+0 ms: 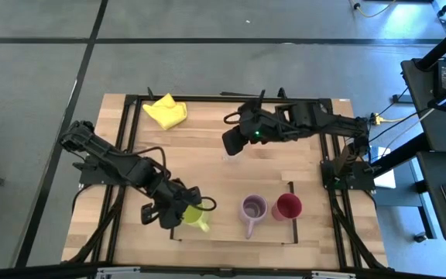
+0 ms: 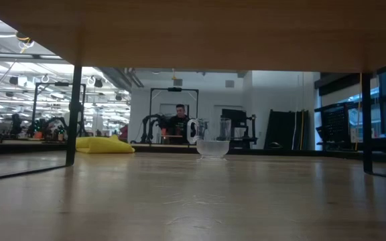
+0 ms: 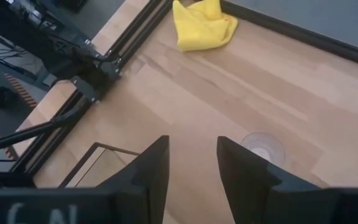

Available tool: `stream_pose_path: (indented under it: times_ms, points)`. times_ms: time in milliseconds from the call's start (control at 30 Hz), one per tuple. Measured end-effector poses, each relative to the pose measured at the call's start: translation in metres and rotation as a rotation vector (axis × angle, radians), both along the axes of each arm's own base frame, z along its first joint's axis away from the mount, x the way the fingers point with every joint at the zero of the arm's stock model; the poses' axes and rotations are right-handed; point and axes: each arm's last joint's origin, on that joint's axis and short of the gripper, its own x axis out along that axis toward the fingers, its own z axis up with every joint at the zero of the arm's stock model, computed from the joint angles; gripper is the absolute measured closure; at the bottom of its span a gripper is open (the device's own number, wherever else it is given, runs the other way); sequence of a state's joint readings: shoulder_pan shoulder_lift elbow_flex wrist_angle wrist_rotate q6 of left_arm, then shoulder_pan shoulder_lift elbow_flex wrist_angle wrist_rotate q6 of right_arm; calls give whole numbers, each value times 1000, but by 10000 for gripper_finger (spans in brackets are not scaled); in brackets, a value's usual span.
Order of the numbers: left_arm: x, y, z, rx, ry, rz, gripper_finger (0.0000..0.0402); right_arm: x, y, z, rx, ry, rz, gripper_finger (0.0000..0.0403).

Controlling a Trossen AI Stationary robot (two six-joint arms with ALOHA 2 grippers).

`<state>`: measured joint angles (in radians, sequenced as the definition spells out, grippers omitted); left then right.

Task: Stack small to large cups/mugs on shelf
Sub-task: Put the yellow mug on the shelf

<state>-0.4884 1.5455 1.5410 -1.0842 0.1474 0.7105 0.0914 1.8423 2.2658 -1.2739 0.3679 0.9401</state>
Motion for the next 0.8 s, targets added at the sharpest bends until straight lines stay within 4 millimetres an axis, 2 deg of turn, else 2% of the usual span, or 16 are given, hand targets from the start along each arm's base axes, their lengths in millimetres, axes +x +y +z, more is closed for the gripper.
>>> stream_pose_path:
  times_ms: [167, 533, 800]
  points:
    - [0, 0, 0, -3, 4, 25, 393, 0, 2, 0, -3, -1, 1, 267]
    - [4, 0, 2, -6, -42, 97, 330, 0, 2, 0, -11, 3, 6, 267]
    - [4, 1, 4, 24, -63, 120, 316, -1, 2, 0, -25, 13, 21, 267]
